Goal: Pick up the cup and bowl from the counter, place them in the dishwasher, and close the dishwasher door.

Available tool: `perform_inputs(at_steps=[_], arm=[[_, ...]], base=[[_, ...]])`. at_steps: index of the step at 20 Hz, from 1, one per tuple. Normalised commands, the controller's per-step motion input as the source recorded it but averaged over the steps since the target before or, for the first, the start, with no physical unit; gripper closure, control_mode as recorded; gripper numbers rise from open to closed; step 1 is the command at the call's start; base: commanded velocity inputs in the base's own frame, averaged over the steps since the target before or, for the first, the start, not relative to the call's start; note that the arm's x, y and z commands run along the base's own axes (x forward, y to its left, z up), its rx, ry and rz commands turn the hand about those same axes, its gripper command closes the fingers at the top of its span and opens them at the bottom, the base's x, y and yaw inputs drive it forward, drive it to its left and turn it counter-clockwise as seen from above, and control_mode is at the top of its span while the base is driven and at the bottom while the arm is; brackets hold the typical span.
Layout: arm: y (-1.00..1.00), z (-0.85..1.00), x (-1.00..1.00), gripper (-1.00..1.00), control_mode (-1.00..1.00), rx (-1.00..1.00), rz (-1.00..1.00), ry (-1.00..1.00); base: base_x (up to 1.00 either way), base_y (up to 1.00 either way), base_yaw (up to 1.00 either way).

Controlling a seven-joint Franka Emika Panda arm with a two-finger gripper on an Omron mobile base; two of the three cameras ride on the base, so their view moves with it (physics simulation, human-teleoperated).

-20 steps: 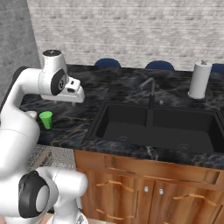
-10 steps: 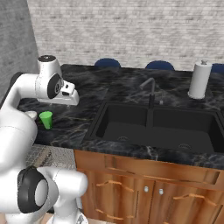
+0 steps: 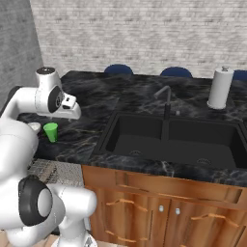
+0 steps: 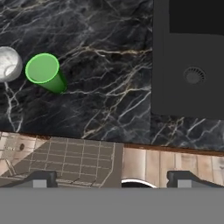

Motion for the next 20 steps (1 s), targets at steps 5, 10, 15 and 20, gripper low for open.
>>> perform_inputs(at_steps=[5,10,15,20], arm=[[0.35,-0.28,0.09,-1.00,-1.00,0.00,0.00,0.00],[0.36,-0.28,0.06,-1.00,-1.00,0.00,0.00,0.00],[0.32,-0.28,0.09,-1.00,-1.00,0.00,0.00,0.00],[0.23,-0.22,0.15,-1.00,-1.00,0.00,0.00,0.00]], base=[[0.00,0.00,0.00],[0.00,0.00,0.00],[0.00,0.00,0.00],[0.00,0.00,0.00]])
